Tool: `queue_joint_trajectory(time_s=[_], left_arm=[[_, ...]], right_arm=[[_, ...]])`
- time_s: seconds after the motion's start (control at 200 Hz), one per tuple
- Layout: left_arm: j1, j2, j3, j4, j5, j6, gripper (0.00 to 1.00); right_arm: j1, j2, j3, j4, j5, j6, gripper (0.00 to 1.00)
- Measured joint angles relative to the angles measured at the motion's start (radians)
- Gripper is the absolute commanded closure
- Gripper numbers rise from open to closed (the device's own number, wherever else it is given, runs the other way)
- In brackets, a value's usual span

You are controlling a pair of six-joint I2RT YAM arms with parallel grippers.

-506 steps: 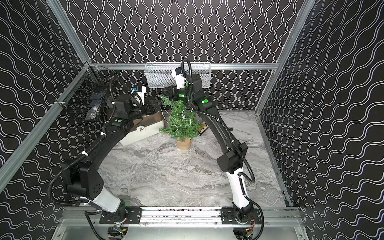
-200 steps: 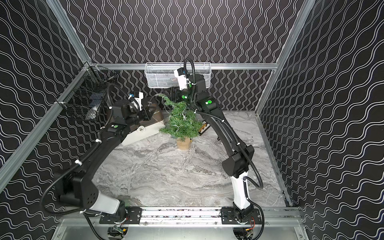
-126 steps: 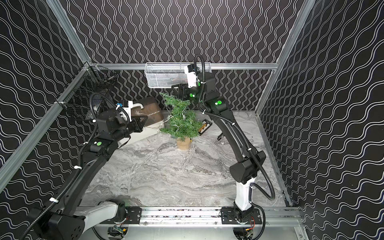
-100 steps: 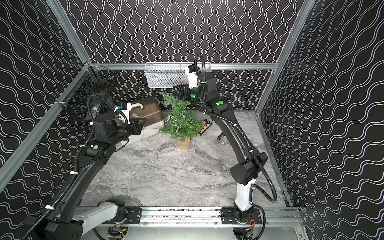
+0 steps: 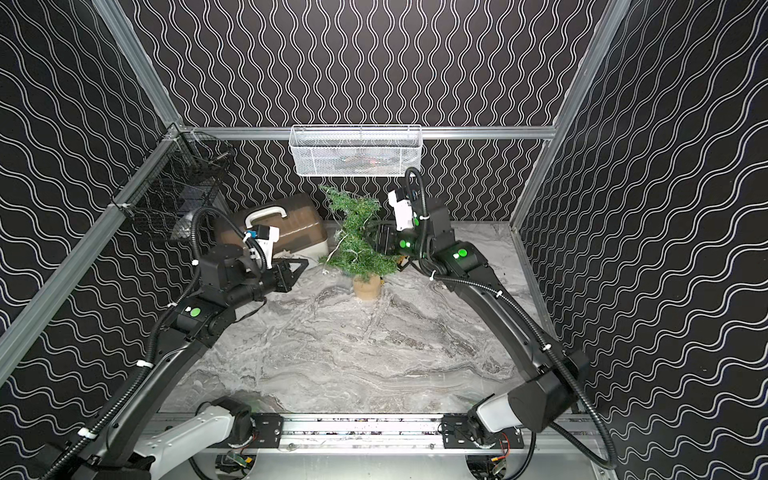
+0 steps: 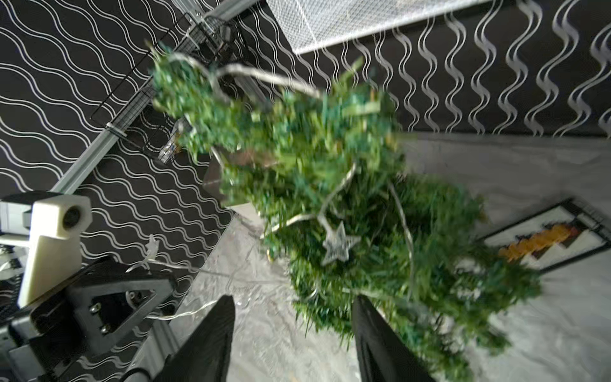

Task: Remove string lights from the small christmas tree
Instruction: Remove the light string from the Christmas tree.

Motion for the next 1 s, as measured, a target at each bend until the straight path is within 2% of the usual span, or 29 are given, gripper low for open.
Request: queue_joint_trajectory(time_s=[0.095, 0.185, 0.325, 0.676, 0.861, 1.001], left_arm=[[-0.043, 0.000, -0.018, 0.019, -0.006, -0.008, 1.00], [-0.069, -0.001, -0.024, 0.031, -0.011, -0.026, 1.00], [-0.089, -0.006, -0.023, 0.039, -0.018, -0.042, 1.00], [-0.126, -0.018, -0.019, 0.041, -0.017, -0.072, 1.00], [-0.137, -0.021, -0.008, 0.040, -0.017, -0.075, 1.00], [-0.137, -0.022, -0.002, 0.039, -0.017, -0.074, 1.00]], right_arm=[[0.031, -0.053, -0.160, 0.122, -0.019, 0.118, 0.40], [0.077, -0.060, -0.227, 0.205, -0.011, 0.193, 0.40], [0.139, -0.010, -0.227, 0.312, 0.002, 0.237, 0.39], [0.195, 0.095, -0.214, 0.458, 0.011, 0.308, 0.42], [0.208, 0.124, -0.204, 0.488, 0.068, 0.340, 0.51], [0.214, 0.150, -0.192, 0.503, 0.093, 0.354, 0.71]])
